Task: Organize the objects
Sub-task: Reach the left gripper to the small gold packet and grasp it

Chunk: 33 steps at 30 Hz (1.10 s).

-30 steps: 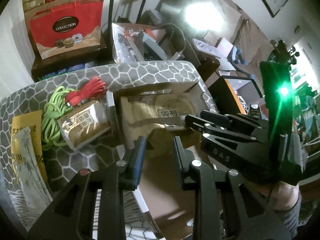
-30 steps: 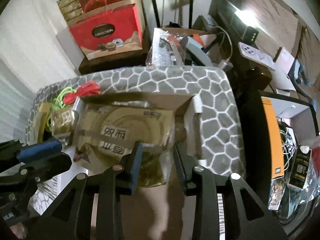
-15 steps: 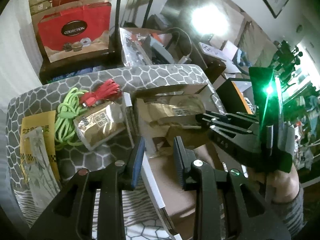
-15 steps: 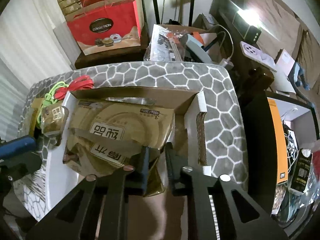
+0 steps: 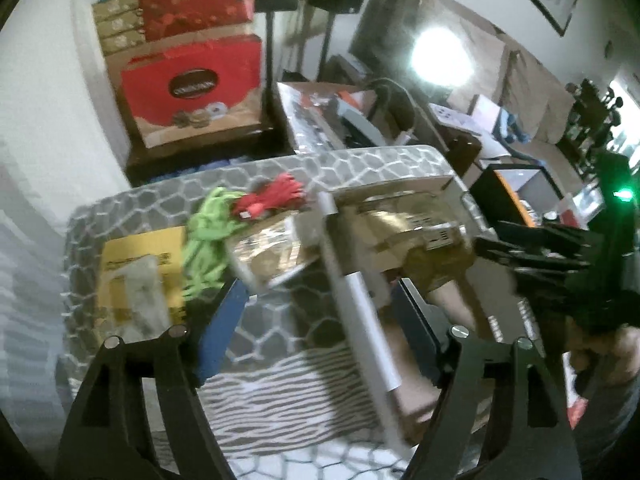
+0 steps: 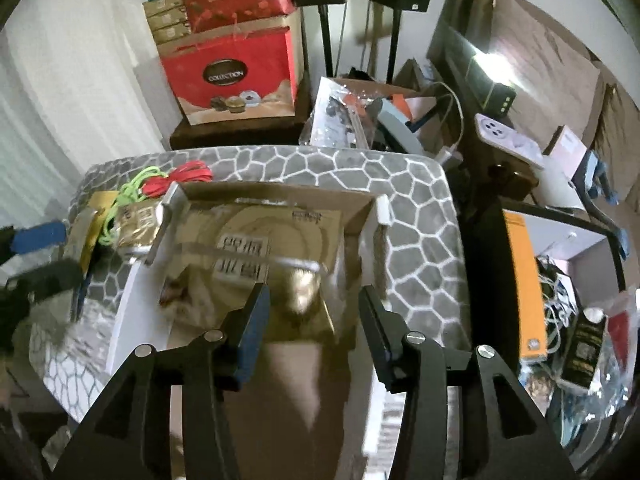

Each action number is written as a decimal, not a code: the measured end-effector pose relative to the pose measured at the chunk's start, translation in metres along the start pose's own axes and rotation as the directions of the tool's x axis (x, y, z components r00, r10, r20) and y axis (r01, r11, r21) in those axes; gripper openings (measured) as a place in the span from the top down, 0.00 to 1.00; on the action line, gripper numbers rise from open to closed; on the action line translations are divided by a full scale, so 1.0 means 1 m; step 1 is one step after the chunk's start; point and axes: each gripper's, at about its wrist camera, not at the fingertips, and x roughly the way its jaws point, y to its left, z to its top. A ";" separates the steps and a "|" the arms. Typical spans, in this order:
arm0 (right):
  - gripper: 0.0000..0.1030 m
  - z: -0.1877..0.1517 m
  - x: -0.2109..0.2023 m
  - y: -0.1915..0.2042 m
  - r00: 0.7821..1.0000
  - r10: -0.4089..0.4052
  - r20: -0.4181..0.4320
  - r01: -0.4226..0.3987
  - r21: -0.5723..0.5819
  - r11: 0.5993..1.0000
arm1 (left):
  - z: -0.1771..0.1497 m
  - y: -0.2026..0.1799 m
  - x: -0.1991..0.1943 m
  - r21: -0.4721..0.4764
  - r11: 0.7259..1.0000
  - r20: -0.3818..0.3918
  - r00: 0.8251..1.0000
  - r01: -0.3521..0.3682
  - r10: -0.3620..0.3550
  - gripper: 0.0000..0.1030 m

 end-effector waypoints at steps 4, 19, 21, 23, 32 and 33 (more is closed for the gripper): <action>0.50 -0.018 -0.014 -0.015 1.000 0.008 0.007 -0.009 0.051 0.999 | -0.012 0.021 -0.011 -0.007 0.999 0.020 0.998 -0.053 0.053 0.15; 0.29 -0.081 -0.019 -0.034 1.000 -0.020 -0.001 0.020 0.135 0.991 | -0.062 0.129 -0.013 -0.186 0.963 -0.039 0.981 -0.193 0.189 0.11; 0.29 -0.086 -0.017 -0.031 1.000 -0.023 -0.002 0.023 0.132 0.991 | -0.067 0.138 -0.004 -0.200 0.959 -0.065 0.979 -0.202 0.193 0.11; 0.29 -0.090 -0.015 -0.028 1.000 -0.024 -0.006 0.024 0.130 0.991 | -0.071 0.142 0.004 -0.215 0.956 -0.087 0.979 -0.199 0.184 0.11; 0.29 -0.101 -0.003 -0.026 1.000 -0.015 -0.028 0.019 0.146 0.989 | -0.051 0.117 0.019 -0.203 0.967 -0.062 0.987 -0.156 0.146 0.11; 0.29 -0.101 -0.002 -0.027 1.000 -0.012 -0.028 0.016 0.148 0.989 | -0.046 0.112 0.019 -0.190 0.972 -0.049 0.990 -0.142 0.135 0.11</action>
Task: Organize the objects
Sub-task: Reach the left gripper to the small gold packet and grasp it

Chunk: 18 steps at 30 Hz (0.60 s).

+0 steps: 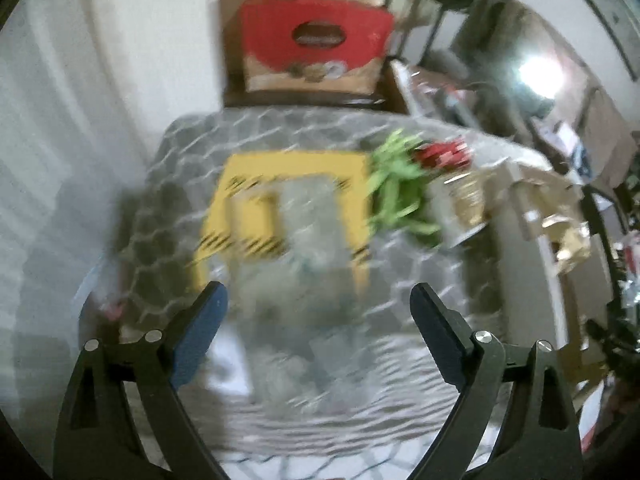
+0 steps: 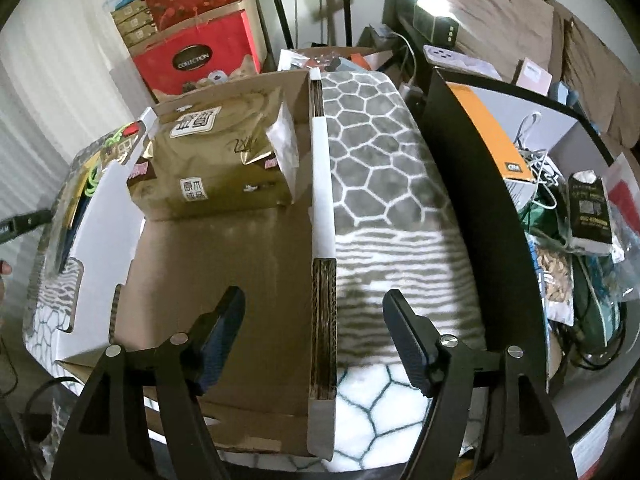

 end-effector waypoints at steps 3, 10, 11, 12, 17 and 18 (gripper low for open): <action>0.29 -0.001 0.001 0.000 1.000 0.010 -0.004 -0.010 0.005 1.000 | 0.013 -0.030 0.003 0.082 0.996 0.013 0.999 0.034 -0.035 0.11; 0.36 -0.003 0.003 -0.001 1.000 0.019 -0.008 -0.018 0.012 1.000 | 0.042 -0.067 0.040 0.098 0.992 -0.059 0.996 0.080 -0.074 0.17; 0.39 -0.003 0.003 -0.001 1.000 0.020 -0.011 -0.020 0.013 1.000 | 0.046 -0.072 0.049 0.099 0.992 -0.072 0.995 0.075 -0.068 0.22; 0.41 -0.003 0.004 -0.001 1.000 0.023 -0.014 -0.023 0.016 1.000 | 0.048 -0.073 0.054 0.098 0.993 -0.081 0.995 0.068 -0.060 0.25; 0.58 -0.004 0.004 0.000 1.000 0.022 -0.019 -0.022 0.004 1.000 | 0.060 -0.067 0.069 0.051 0.998 -0.092 0.995 0.036 -0.031 0.42; 0.62 -0.003 0.005 0.000 1.000 0.021 -0.020 -0.021 0.001 1.000 | 0.061 -0.064 0.069 0.034 0.999 -0.085 0.996 0.041 -0.038 0.46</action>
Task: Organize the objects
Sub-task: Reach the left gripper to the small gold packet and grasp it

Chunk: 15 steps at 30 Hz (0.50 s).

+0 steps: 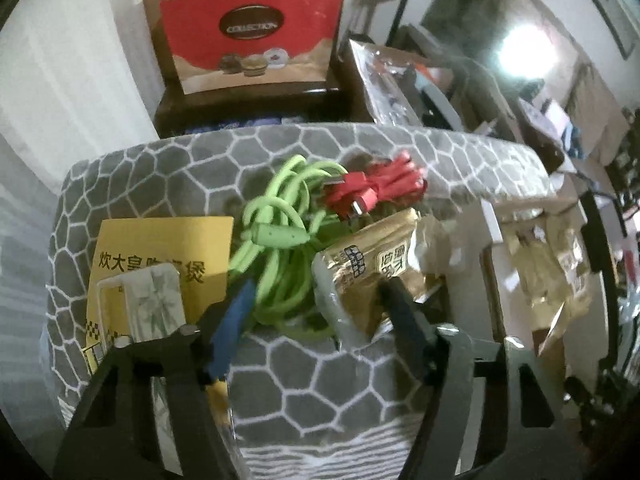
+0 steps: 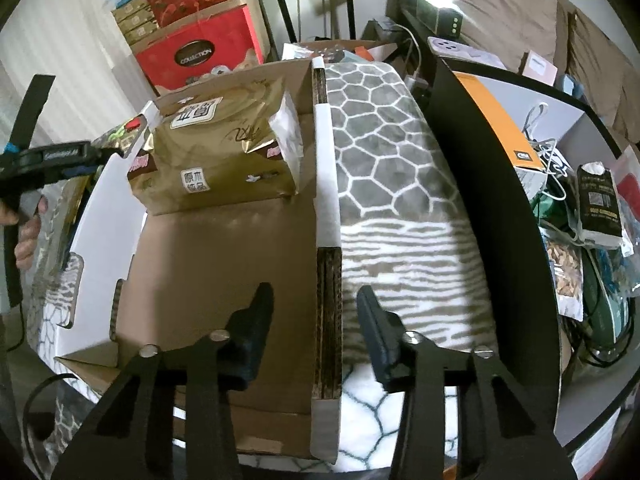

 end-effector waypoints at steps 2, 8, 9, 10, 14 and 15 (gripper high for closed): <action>0.70 0.000 0.002 0.000 1.000 -0.004 -0.003 0.004 -0.003 1.000 | 0.001 0.006 -0.002 -0.023 1.000 0.012 1.000 0.013 -0.012 0.66; 0.88 0.000 0.004 -0.001 0.999 -0.043 -0.007 0.043 -0.002 0.999 | 0.004 0.020 -0.007 -0.082 0.992 0.021 0.996 0.094 -0.092 0.99; 0.90 0.000 0.004 -0.002 0.999 -0.042 -0.007 0.042 0.001 0.999 | 0.005 0.020 -0.007 -0.082 0.991 0.021 0.995 0.102 -0.100 0.99; 0.90 0.000 0.004 -0.003 0.999 -0.043 -0.007 0.043 0.004 0.999 | 0.004 0.019 -0.008 -0.075 0.991 0.024 0.993 0.115 -0.114 1.00; 0.91 -0.001 0.003 -0.004 0.999 -0.041 -0.003 0.041 0.011 0.999 | -0.002 0.012 -0.022 -0.065 0.986 0.052 0.987 0.156 -0.153 1.00; 0.91 -0.001 0.003 -0.003 0.999 -0.044 -0.001 0.044 0.011 0.999 | -0.003 0.011 -0.027 -0.062 0.984 0.058 0.985 0.168 -0.164 1.00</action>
